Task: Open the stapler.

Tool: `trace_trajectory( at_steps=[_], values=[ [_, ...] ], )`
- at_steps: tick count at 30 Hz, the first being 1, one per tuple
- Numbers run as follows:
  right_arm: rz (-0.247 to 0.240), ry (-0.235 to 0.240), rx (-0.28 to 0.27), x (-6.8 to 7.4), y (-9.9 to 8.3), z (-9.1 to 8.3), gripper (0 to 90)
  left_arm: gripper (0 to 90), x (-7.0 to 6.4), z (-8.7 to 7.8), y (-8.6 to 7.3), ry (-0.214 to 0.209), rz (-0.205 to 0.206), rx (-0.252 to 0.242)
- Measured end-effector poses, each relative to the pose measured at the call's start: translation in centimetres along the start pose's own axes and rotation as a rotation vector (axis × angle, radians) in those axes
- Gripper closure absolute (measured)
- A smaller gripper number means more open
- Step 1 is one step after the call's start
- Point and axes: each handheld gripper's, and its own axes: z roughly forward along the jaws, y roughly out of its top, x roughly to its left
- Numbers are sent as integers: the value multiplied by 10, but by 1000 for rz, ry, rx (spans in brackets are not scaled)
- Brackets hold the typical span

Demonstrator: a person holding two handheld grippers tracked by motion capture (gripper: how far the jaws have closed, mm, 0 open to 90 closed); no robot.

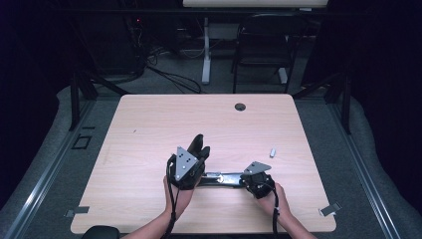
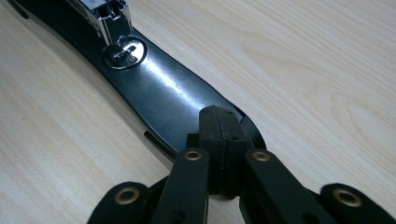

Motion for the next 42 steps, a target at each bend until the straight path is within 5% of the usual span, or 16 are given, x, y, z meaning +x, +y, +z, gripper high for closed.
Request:
trace_trajectory(
  at_steps=[42],
  values=[
    [5, -3, -4, 0, 0, 0, 900, 899, 23, -22, 0, 12, -19, 11]
  ],
)
